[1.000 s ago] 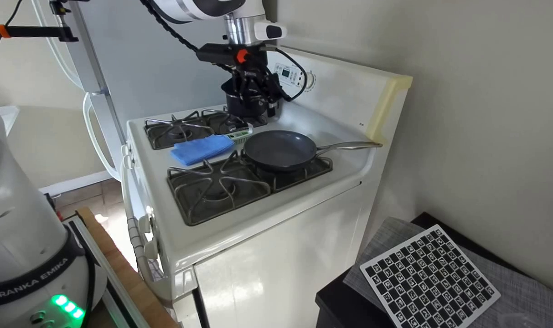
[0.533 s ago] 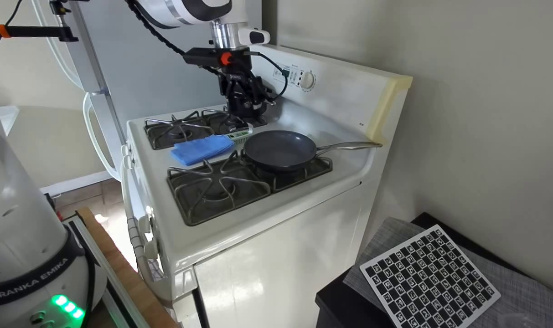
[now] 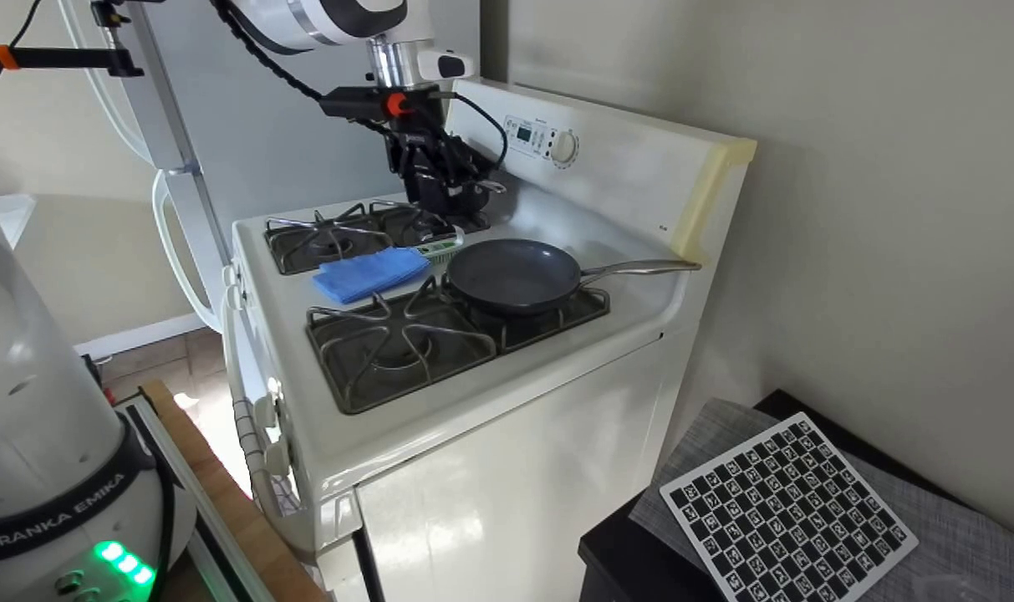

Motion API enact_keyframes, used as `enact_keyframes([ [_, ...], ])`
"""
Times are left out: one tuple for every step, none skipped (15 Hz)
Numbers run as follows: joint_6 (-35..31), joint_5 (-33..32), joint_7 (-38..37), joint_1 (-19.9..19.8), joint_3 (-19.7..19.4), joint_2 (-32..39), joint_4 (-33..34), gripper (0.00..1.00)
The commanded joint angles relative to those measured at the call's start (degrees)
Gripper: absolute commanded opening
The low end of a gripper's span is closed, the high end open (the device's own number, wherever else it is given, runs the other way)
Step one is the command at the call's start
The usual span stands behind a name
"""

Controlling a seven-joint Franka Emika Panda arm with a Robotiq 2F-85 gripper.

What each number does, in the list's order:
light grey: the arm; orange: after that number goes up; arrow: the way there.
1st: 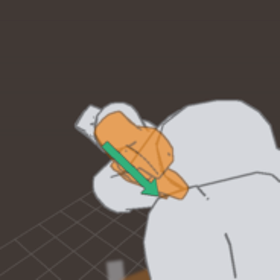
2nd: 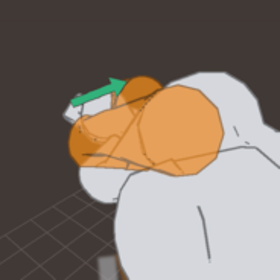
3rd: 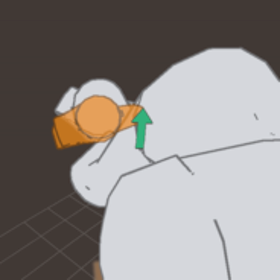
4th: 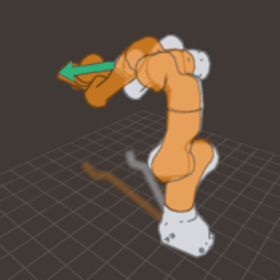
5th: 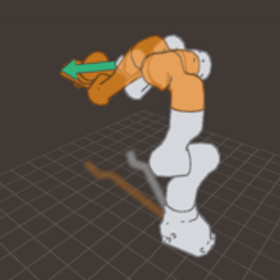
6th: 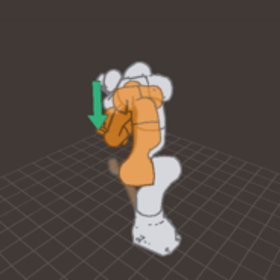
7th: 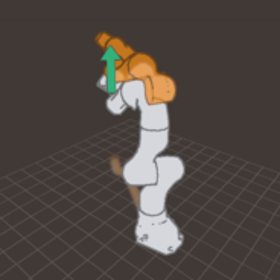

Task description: Lift the blue tower from the stove, use it to wipe the top of the stove and then put it back on the stove

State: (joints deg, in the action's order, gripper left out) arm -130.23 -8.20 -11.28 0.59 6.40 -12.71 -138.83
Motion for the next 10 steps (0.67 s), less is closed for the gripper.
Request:
enact_keyframes([
  [-1.5, 1.4, -4.0, 3.0, 2.4, -1.7, -3.1, 1.00],
  [-1.7, 1.9, -4.9, 3.9, 3.2, -1.4, -3.5, 1.00],
  [-1.8, 1.7, -5.8, 4.5, 4.0, -0.9, -3.8, 1.00],
  [-2.5, 1.2, -7.2, 5.1, 4.8, -0.2, -4.3, 1.00],
  [-2.9, 1.2, -7.8, 5.6, 5.3, 0.4, -4.7, 1.00],
  [-3.6, 1.1, -8.5, 6.0, 5.9, 0.8, -5.4, 1.00],
  [-4.9, 1.2, -8.9, 6.3, 6.2, 1.1, -6.1, 1.00],
  [-6.1, 1.2, -9.3, 6.5, 6.4, 1.4, -6.8, 1.00],
  [-8.0, 0.9, -9.8, 6.6, 6.5, 1.9, -7.6, 1.00],
  [-9.6, 0.5, -10.3, 6.6, 6.6, 2.4, -8.3, 1.00],
])
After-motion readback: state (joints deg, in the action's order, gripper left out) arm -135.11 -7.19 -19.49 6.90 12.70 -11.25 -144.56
